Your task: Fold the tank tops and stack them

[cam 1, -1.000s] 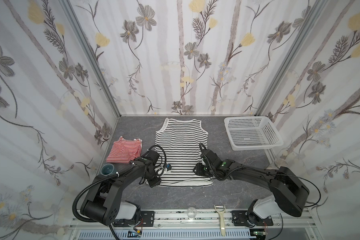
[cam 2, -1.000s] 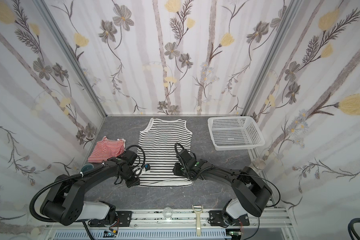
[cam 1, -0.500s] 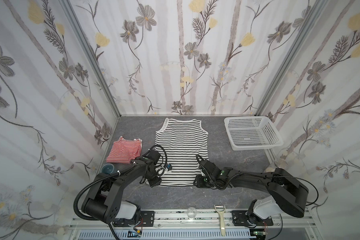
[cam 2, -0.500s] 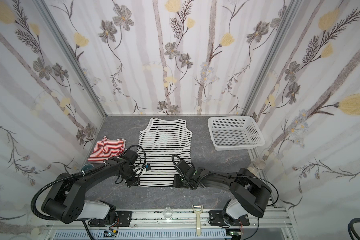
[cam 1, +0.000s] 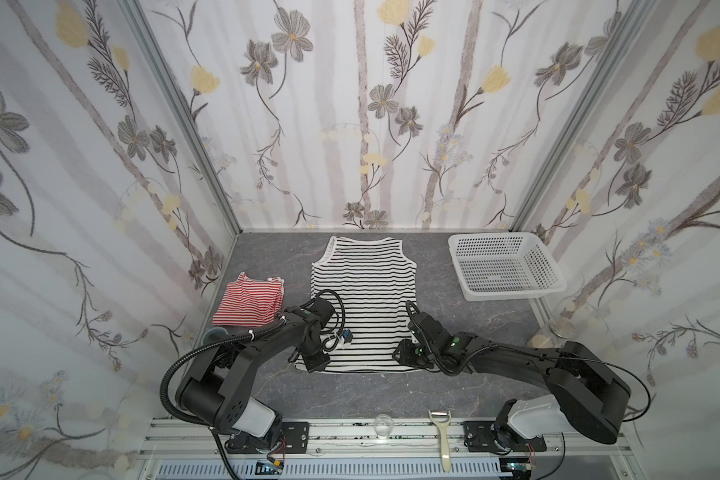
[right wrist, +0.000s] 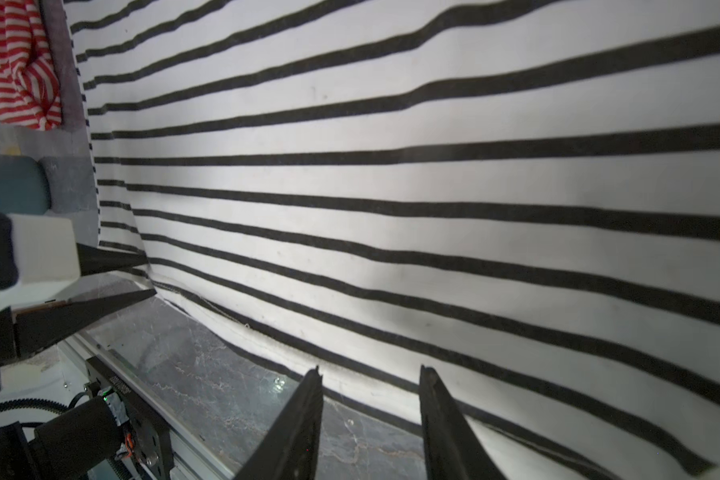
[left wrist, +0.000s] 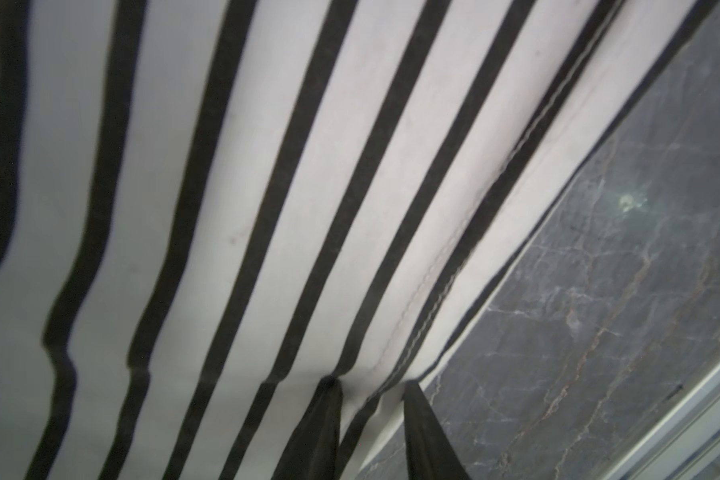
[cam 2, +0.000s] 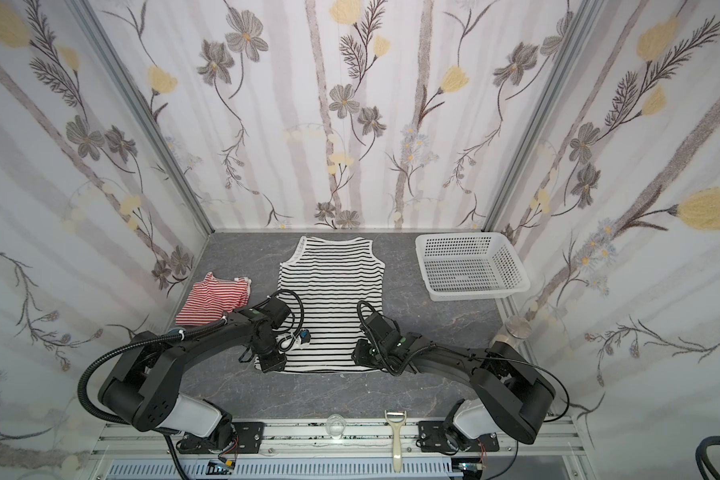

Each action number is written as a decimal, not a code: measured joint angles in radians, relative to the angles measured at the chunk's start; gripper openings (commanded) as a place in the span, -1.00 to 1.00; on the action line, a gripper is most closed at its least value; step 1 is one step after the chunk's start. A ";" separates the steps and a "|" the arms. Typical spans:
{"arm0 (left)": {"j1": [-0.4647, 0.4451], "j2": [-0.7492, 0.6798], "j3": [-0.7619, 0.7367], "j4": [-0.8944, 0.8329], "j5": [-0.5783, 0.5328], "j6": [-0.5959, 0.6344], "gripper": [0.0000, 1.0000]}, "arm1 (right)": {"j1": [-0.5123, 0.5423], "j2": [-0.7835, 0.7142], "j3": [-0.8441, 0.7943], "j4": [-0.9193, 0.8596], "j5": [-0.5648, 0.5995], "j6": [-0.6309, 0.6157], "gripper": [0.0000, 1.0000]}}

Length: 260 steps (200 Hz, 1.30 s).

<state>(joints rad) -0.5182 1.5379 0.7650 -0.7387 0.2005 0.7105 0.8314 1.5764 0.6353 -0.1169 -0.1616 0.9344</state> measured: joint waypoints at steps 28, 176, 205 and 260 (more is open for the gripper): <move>-0.064 0.050 0.050 -0.010 0.021 -0.012 -0.41 | -0.076 0.030 -0.001 0.002 0.011 -0.001 -0.18; -0.035 0.400 0.690 0.063 0.073 -0.120 -0.35 | -0.407 0.259 0.360 -0.267 0.213 -0.242 -0.16; 0.022 0.610 0.989 0.096 0.005 -0.196 -0.36 | -0.416 0.303 0.473 -0.309 0.222 -0.274 -0.15; 0.109 0.850 1.311 0.114 -0.098 -0.270 -0.34 | -0.270 0.138 0.380 -0.317 0.188 -0.257 -0.14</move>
<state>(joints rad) -0.4091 2.3878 2.0758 -0.6247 0.1028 0.4404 0.5610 1.7149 1.0157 -0.4343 0.0265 0.6769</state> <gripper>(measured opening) 0.332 0.429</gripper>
